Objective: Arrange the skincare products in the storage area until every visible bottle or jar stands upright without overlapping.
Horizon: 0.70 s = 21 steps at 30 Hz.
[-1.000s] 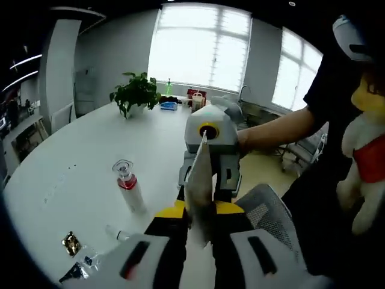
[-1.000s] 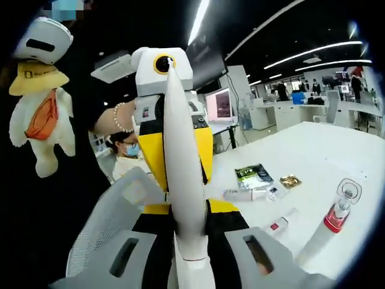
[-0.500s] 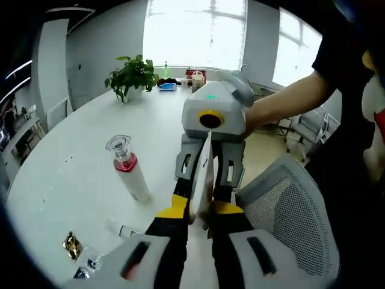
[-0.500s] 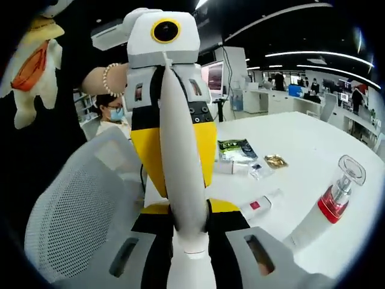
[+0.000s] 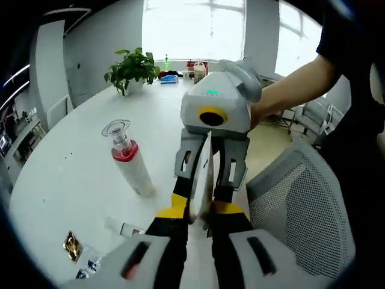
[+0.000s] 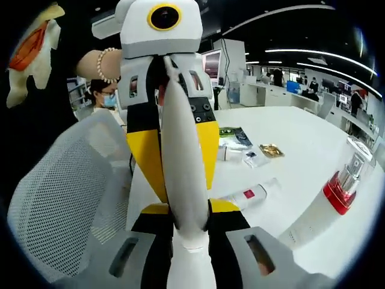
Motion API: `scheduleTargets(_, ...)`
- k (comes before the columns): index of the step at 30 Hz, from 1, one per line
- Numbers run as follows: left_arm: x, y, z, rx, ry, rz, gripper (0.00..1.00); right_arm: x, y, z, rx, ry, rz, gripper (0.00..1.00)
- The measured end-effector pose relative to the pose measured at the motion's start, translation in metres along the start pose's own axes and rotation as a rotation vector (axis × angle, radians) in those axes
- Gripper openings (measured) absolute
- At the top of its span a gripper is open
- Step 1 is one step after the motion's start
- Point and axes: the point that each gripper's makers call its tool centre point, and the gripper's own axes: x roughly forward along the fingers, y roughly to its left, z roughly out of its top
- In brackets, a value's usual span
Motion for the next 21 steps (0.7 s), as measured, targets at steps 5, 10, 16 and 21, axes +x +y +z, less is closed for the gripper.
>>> scheduleTargets(5,0.002,0.002,-0.002,0.007,0.009,0.008,0.14,0.002,-0.002,-0.003,-0.005,0.007,-0.003,0.21)
scheduleTargets(10,0.002,0.006,-0.002,-0.008,-0.008,0.005,0.14,0.001,-0.005,-0.002,0.002,0.001,-0.008,0.21)
scheduleTargets(16,0.003,0.013,0.002,-0.002,-0.031,0.027,0.13,-0.003,-0.017,-0.005,0.062,-0.01,-0.054,0.24)
scheduleTargets(21,0.005,0.02,0.005,0.037,-0.031,0.05,0.13,-0.012,-0.022,-0.006,0.096,-0.038,-0.095,0.26)
